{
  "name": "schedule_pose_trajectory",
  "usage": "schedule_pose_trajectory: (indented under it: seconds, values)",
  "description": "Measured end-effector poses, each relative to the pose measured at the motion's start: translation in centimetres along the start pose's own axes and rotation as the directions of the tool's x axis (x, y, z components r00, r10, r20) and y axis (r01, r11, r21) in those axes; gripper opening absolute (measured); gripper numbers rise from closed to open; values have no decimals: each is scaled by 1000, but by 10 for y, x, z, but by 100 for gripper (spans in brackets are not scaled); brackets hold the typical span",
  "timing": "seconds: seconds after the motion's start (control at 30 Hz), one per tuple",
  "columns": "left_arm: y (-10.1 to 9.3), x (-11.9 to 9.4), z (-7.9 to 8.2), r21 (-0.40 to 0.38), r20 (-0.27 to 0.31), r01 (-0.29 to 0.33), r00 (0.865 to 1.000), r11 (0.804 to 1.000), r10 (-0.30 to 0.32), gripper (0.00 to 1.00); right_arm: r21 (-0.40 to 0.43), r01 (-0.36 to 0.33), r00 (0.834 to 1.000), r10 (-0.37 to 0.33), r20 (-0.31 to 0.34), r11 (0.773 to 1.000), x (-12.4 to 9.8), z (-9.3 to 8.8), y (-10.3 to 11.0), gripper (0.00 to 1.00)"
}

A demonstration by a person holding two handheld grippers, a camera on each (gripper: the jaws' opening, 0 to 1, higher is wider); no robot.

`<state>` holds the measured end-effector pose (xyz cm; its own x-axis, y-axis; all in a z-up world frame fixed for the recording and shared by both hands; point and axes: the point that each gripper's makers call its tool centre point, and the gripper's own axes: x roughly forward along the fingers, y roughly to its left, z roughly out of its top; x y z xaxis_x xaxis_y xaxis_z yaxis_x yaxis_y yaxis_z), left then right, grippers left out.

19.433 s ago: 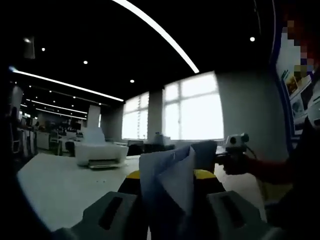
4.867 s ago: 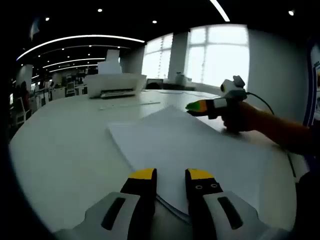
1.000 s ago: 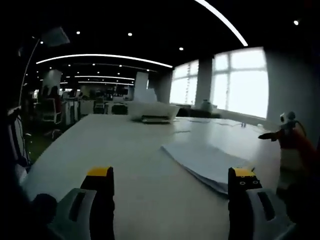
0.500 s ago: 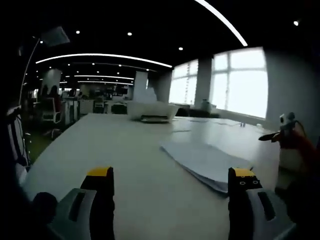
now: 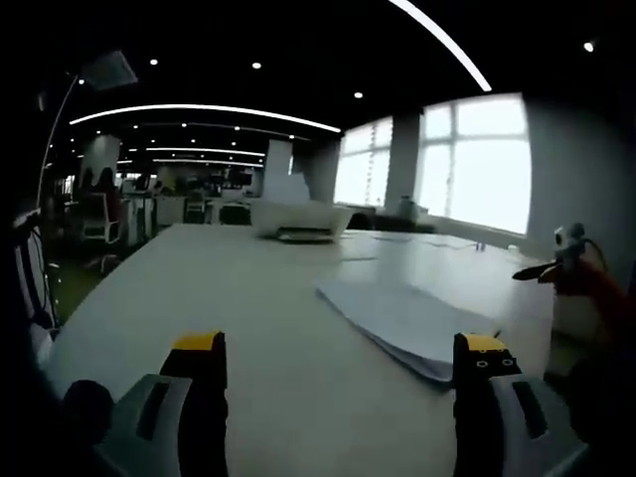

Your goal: Organize the stack of printing papers by aligning and flattening the scattered papers on the table

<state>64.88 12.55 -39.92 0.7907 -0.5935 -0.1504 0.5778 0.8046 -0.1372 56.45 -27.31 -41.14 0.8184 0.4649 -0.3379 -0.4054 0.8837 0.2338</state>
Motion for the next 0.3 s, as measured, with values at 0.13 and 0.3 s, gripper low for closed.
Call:
schedule_pose_trajectory:
  seconds: [0.13, 0.3]
  values:
    - [0, 0, 0, 1, 0, 3, 1000, 1000, -3, 97, -1, 1, 1000, -1, 0, 1000, 1, -1, 0, 90]
    - [-1, 0, 1, -1, 4, 5, 1000, 1000, -5, 97, 2, 0, 1000, 0, 5, 1000, 2, -1, 1, 90]
